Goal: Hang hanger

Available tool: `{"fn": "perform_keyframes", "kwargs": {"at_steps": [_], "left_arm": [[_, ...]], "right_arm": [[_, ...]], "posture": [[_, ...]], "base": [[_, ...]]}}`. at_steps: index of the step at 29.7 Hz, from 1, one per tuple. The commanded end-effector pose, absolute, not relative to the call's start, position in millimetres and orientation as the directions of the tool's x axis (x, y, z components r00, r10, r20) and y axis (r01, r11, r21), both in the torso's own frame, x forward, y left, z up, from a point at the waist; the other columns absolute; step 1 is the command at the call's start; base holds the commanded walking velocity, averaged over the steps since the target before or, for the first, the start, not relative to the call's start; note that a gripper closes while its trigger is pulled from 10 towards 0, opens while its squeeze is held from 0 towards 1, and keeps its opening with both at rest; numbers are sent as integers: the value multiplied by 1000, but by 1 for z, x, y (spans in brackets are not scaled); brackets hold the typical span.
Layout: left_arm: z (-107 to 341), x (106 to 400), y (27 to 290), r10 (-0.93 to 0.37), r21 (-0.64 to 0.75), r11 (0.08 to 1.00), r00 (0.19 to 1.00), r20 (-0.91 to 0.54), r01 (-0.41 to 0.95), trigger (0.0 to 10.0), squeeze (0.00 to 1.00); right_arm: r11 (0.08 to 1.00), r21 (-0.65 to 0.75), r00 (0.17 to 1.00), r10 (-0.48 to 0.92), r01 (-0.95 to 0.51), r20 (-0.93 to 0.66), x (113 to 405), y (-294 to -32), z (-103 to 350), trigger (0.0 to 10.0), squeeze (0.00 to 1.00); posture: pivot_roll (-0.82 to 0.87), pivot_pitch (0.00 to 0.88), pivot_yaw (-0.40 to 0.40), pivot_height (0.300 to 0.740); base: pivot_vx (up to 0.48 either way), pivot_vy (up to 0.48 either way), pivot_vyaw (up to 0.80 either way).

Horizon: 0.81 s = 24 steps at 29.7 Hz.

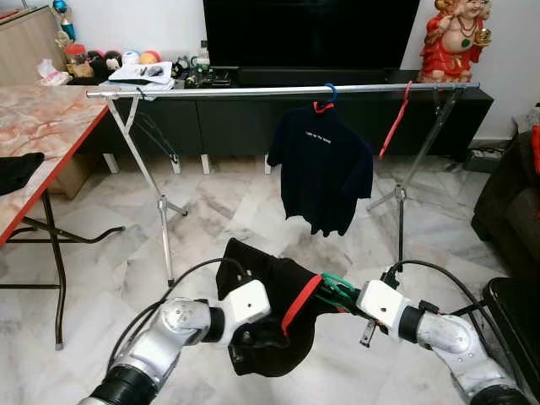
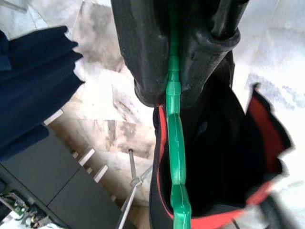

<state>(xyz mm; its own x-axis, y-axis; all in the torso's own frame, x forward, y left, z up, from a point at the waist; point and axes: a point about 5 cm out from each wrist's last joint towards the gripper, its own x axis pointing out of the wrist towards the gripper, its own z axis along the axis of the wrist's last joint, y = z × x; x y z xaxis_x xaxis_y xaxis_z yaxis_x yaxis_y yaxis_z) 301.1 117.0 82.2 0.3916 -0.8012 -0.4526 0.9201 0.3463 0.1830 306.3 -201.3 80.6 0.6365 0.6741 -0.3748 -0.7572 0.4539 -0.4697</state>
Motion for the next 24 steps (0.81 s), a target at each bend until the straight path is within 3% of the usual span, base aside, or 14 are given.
{"fn": "perform_keyframes", "kwargs": {"at_steps": [1,2,6,11,16,18,24], "left_arm": [[81,303,125,-785,194,388,433,-442,901,10000,384],[81,304,130,-776,197,411,455,-437,890,10000,0],[85,303,150,-765,161,488,509,-396,858,10000,0],[82,301,158,-743,167,508,528,-411,845,10000,0],[75,312,171,-639,219,633,661,-394,743,10000,0],[73,313,173,-622,226,648,676,-394,727,10000,0],[61,312,185,-538,223,730,744,-396,646,10000,0]], "right_arm": [[446,-497,640,690,-745,-339,309,-200,90,0,0],[454,-498,646,688,-738,-331,310,-201,92,0,0],[472,-498,657,686,-728,-311,311,-204,95,0,0],[472,-487,650,694,-735,-309,310,-203,94,0,0],[459,-470,625,722,-754,-296,309,-205,101,0,0],[456,-468,621,725,-757,-298,309,-206,102,0,0],[384,-422,539,766,-821,-352,300,-217,105,0,0]], "posture": [[-17,60,-14,740],[-17,60,-14,740],[-17,62,-13,740],[-9,62,-13,740],[-12,62,-11,740],[-12,62,-11,740],[-12,62,-11,740]], "base": [[0,0,0],[0,0,0],[0,0,0],[0,0,0],[0,0,0],[0,0,0],[0,0,0]]}}
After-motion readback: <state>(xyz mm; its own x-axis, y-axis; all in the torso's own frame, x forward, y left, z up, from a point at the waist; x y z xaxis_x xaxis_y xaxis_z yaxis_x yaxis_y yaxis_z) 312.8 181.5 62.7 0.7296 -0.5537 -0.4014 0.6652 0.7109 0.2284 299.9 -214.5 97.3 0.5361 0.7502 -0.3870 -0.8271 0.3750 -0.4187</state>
